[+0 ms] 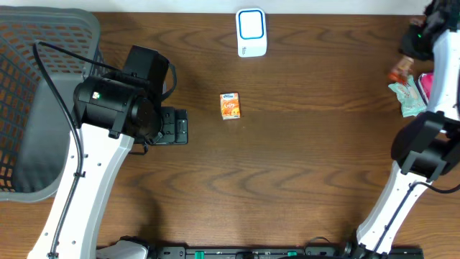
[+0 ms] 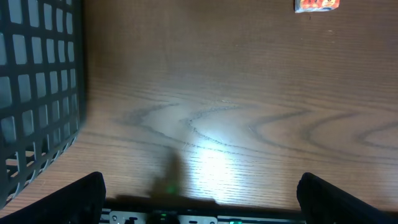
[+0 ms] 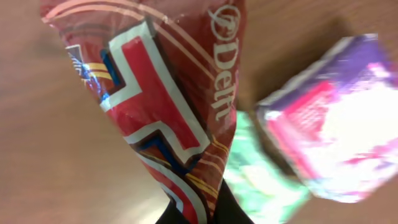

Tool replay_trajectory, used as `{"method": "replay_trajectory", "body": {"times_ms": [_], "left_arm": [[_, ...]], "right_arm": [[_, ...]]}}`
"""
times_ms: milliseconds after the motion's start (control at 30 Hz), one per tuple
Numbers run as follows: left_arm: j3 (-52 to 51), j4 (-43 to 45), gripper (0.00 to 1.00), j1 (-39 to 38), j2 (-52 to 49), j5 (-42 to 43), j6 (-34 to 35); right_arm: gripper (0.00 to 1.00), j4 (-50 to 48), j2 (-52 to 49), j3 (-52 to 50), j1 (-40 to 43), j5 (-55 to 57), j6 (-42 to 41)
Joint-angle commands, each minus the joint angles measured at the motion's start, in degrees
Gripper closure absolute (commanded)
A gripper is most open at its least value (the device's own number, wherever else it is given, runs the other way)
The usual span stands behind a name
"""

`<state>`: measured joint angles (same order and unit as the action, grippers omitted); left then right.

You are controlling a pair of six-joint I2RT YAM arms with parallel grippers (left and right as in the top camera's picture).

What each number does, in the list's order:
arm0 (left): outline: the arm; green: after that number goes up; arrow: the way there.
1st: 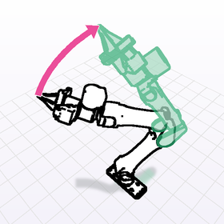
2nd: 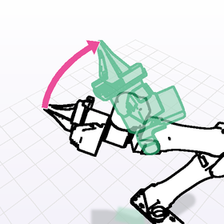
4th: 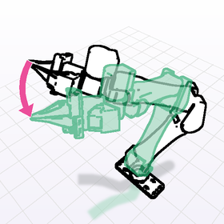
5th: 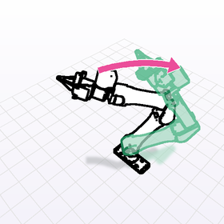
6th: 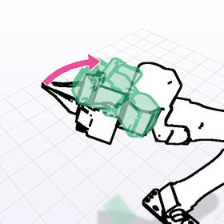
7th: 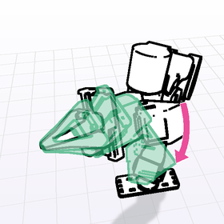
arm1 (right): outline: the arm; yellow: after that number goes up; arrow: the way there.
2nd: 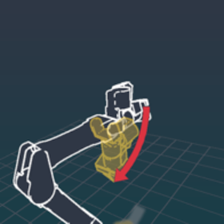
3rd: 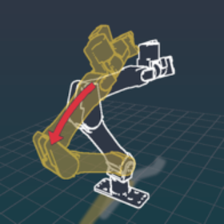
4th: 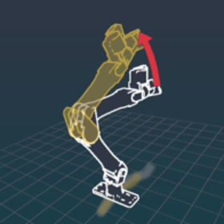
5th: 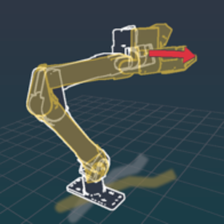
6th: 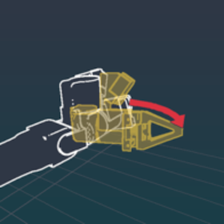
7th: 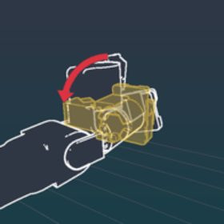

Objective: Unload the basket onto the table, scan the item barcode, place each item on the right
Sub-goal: 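Carry the candy bar right and drop it by the other items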

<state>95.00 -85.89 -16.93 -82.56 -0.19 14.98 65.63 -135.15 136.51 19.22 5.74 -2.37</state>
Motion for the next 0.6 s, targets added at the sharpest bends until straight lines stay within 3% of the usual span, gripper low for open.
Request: {"method": "replay_trajectory", "body": {"times_ms": [0,333,400,500,567], "left_arm": [[-0.2,-0.17,0.02,0.26,-0.15,-0.31,0.09],[-0.2,-0.17,0.02,0.26,-0.15,-0.31,0.09],[-0.2,-0.17,0.02,0.26,-0.15,-0.31,0.09],[-0.2,-0.17,0.02,0.26,-0.15,-0.31,0.09],[-0.2,-0.17,0.02,0.26,-0.15,-0.31,0.09]], "right_arm": [[0.99,-1.79,0.85,-2.6,1.05,5.14,9.2],[0.96,-9.03,0.83,-10.64,3.87,16.61,14.73],[0.89,-9.14,0.83,-11.3,4.09,17.11,14.91],[0.59,-9.03,0.83,-11.76,4.04,17.11,14.84],[0.51,-8.76,0.87,-11.76,3.85,17.14,14.21]]}}
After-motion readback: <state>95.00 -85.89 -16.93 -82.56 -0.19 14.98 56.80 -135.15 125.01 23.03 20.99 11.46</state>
